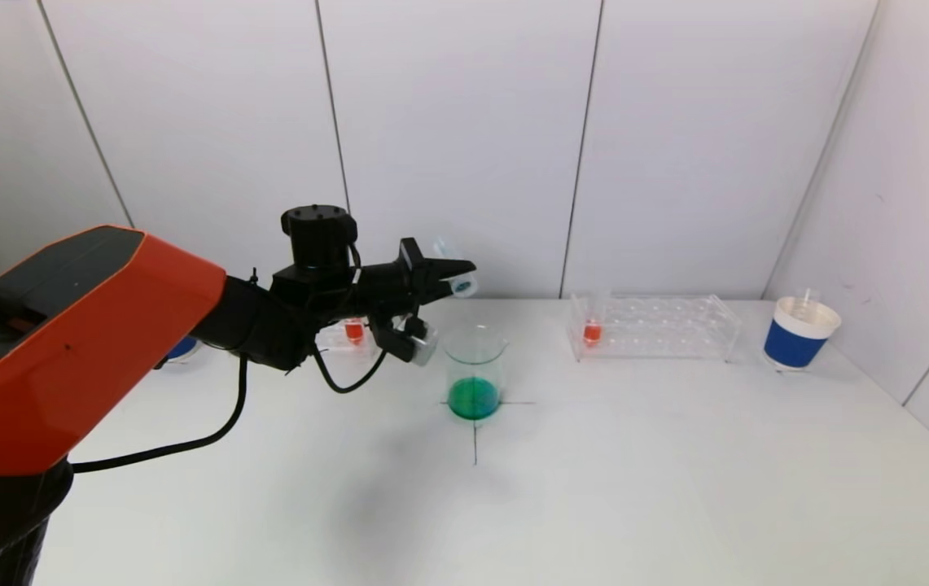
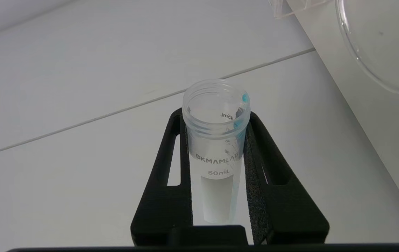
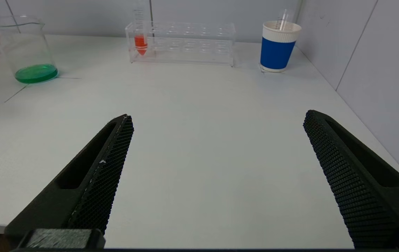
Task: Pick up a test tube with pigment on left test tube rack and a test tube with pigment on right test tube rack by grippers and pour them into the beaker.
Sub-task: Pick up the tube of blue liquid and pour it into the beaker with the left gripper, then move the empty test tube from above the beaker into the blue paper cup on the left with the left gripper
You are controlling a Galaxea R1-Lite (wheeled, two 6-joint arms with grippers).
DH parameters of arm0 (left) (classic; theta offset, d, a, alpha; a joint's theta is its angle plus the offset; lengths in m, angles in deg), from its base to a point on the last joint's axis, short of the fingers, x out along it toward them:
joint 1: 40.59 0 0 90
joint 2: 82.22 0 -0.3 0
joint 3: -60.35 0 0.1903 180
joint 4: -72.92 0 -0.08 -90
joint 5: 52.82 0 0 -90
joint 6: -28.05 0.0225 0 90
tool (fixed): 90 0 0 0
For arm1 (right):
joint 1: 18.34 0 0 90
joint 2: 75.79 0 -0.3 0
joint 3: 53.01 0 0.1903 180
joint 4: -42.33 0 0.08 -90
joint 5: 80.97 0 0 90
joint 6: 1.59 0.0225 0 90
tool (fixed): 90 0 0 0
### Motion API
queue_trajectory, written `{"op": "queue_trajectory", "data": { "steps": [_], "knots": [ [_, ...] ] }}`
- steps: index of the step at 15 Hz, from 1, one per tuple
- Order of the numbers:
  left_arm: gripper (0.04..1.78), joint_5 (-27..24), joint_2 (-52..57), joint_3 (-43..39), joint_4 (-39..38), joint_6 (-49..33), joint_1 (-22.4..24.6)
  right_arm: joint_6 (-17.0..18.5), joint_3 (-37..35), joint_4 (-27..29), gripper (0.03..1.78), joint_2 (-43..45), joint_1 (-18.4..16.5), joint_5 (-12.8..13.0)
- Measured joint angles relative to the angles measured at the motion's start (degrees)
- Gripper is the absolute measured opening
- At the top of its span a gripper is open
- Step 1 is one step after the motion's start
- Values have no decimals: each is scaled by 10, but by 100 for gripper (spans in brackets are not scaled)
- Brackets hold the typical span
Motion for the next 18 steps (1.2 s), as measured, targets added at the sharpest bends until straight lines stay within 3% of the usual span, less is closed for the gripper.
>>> {"op": "queue_trajectory", "data": {
  "steps": [18],
  "knots": [
    [45, 1, 7, 6, 2, 31, -5, 0, 0, 0, 177, 0, 0, 0]
  ]
}}
